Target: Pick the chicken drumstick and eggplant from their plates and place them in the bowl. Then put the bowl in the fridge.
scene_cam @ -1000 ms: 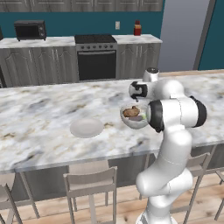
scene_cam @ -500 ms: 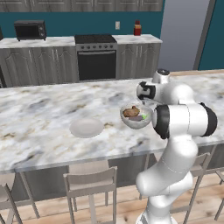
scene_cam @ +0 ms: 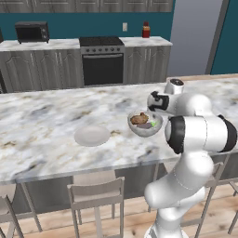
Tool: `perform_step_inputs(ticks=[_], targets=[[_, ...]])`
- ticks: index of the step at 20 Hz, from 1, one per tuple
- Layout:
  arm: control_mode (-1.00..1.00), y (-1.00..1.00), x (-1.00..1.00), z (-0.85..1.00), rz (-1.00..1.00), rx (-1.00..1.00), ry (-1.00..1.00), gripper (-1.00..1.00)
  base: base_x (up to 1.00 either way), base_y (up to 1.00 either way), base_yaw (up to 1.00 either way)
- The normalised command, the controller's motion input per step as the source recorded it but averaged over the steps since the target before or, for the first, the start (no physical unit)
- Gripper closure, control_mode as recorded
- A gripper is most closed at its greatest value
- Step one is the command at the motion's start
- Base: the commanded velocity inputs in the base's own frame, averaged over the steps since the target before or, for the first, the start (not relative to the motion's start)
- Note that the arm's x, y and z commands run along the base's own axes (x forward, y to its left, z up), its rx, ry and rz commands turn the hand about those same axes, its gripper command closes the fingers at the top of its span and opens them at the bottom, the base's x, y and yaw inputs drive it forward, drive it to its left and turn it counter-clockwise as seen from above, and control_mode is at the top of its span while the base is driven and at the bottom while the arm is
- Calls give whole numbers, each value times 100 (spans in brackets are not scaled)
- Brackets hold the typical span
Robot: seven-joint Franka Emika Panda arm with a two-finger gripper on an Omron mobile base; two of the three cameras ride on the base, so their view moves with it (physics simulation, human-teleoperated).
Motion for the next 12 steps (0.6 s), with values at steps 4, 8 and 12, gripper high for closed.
perform_step_inputs(ticks=[4,8,12], targets=[[-100,0,-27,-13,8,0,2,-100,0,0,0],[-100,9,-16,-15,0,0,7,-100,0,0,0],[-100,12,-7,-12,0,0,11,-100,0,0,0]])
